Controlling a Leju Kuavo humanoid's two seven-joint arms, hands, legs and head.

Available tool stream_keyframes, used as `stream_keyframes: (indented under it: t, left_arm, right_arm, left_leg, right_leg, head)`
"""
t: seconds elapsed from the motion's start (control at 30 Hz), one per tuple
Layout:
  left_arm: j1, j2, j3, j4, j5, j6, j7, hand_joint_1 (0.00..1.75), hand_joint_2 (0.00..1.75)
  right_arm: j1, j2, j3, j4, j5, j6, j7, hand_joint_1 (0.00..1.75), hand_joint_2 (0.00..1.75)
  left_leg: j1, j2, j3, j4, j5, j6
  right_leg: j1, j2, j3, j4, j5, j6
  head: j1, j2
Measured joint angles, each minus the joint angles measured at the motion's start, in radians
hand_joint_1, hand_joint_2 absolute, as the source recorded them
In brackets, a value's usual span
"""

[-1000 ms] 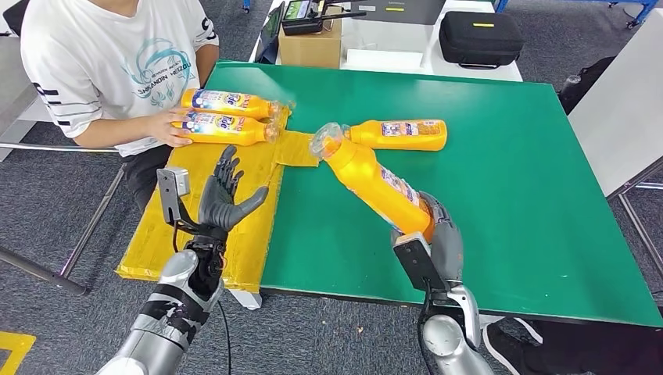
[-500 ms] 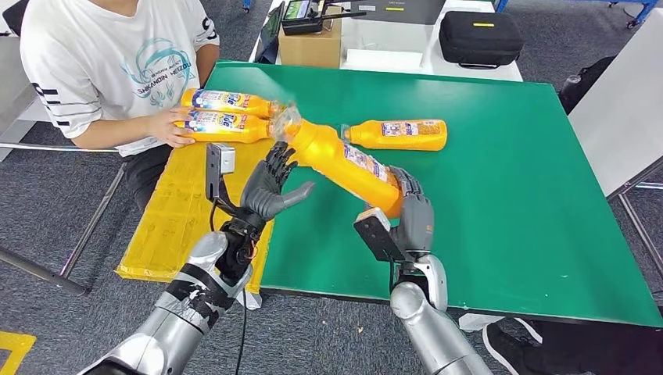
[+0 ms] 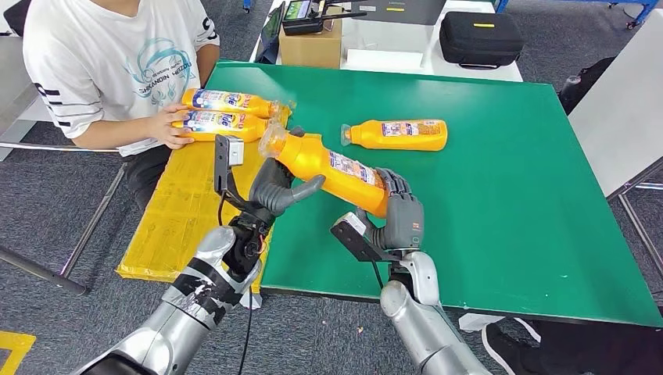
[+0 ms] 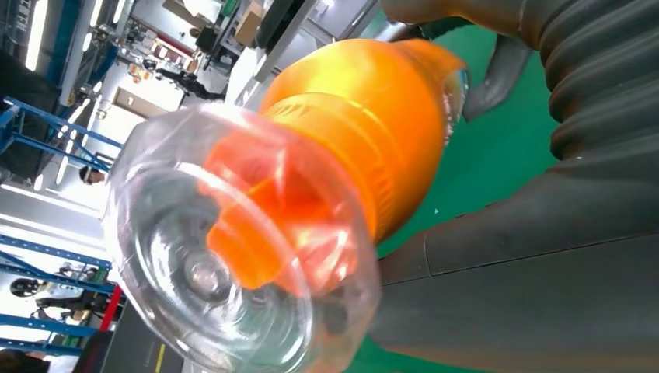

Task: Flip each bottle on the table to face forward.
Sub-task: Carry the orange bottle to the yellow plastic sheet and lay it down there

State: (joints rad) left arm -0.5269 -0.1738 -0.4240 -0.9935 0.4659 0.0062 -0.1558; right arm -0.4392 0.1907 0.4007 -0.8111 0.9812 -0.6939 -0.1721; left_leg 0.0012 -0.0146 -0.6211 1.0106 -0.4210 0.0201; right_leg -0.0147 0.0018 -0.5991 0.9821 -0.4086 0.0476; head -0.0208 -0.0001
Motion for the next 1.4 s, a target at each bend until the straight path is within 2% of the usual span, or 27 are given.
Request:
stream_keyframes:
  t: [0.03,0.17,0.43,0.47,0.57,0.6,0.7,0.8,0.93,1.13,1.4]
  left_arm:
    - [-0.003,-0.004,-0.002,0.0,0.004,0.009,0.004,0.0,1.75]
    - [-0.017,-0.018,-0.009,0.001,0.034,0.03,0.016,0.0,0.0]
    - [-0.043,-0.028,-0.011,0.002,0.082,0.03,0.022,0.0,0.0]
    - [-0.044,-0.028,-0.011,0.002,0.086,0.03,0.022,0.19,0.44]
    - [-0.047,-0.029,-0.01,0.002,0.093,0.029,0.021,1.5,1.75]
    - [-0.048,-0.03,-0.01,0.002,0.099,0.029,0.02,1.75,1.75]
    - [-0.048,-0.033,-0.007,0.002,0.128,0.031,0.012,1.75,1.75]
    - [-0.049,-0.036,-0.002,0.002,0.145,0.035,0.003,1.75,1.75]
    - [-0.049,-0.038,0.002,0.002,0.152,0.037,-0.001,1.75,1.75]
    - [-0.047,-0.039,0.016,-0.01,0.165,0.058,-0.031,1.75,1.75]
    - [-0.018,-0.034,0.046,-0.05,0.117,0.087,-0.085,1.75,1.75]
  right_arm:
    - [-0.004,0.004,-0.005,0.009,0.014,0.0,0.004,1.75,1.75]
    - [-0.014,0.02,-0.022,0.029,0.093,-0.003,0.017,1.75,1.75]
    - [-0.023,0.046,-0.046,0.049,0.144,-0.005,0.01,1.75,1.75]
    - [-0.023,0.048,-0.048,0.051,0.145,-0.005,0.008,1.75,1.75]
    - [-0.024,0.054,-0.054,0.058,0.145,-0.005,0.006,1.71,1.75]
    - [-0.024,0.056,-0.056,0.061,0.143,-0.005,0.004,1.59,1.75]
    - [-0.027,0.06,-0.06,0.068,0.134,-0.005,-0.001,1.29,1.75]
    - [-0.027,0.066,-0.064,0.074,0.129,-0.005,0.0,1.29,1.75]
    - [-0.027,0.07,-0.065,0.08,0.128,-0.005,0.0,0.0,1.75]
    - [-0.027,0.076,-0.071,0.082,0.05,-0.005,-0.026,0.0,1.75]
    - [-0.021,0.069,-0.078,0.043,-0.159,-0.005,-0.065,0.0,1.75]
  left_leg:
    - [0.0,0.0,0.0,0.0,0.0,0.0]
    - [0.0,0.0,0.0,0.0,0.0,0.0]
    - [0.0,0.0,0.0,0.0,0.0,0.0]
    - [0.0,0.0,0.0,0.0,0.0,0.0]
    - [0.0,0.0,0.0,0.0,0.0,0.0]
    - [0.0,0.0,0.0,0.0,0.0,0.0]
    - [0.0,0.0,0.0,0.0,0.0,0.0]
    - [0.0,0.0,0.0,0.0,0.0,0.0]
    - [0.0,0.0,0.0,0.0,0.0,0.0]
    - [0.0,0.0,0.0,0.0,0.0,0.0]
    - [0.0,0.0,0.0,0.0,0.0,0.0]
  right_leg:
    - [0.0,0.0,0.0,0.0,0.0,0.0]
    - [0.0,0.0,0.0,0.0,0.0,0.0]
    - [0.0,0.0,0.0,0.0,0.0,0.0]
    - [0.0,0.0,0.0,0.0,0.0,0.0]
    - [0.0,0.0,0.0,0.0,0.0,0.0]
    - [0.0,0.0,0.0,0.0,0.0,0.0]
    - [0.0,0.0,0.0,0.0,0.0,0.0]
    - [0.0,0.0,0.0,0.0,0.0,0.0]
    - [0.0,0.0,0.0,0.0,0.0,0.0]
    - [0.0,0.0,0.0,0.0,0.0,0.0]
    - [0.0,0.0,0.0,0.0,0.0,0.0]
  head:
    - [0.0,0.0]
    - [0.0,0.0]
    - [0.0,0.0]
    - [0.0,0.0]
    - [0.0,0.0]
    - [0.0,0.0]
    - [0.0,0.0]
    - [0.0,0.0]
    - [0.0,0.0]
    - [0.0,0.0]
    - [0.0,0.0]
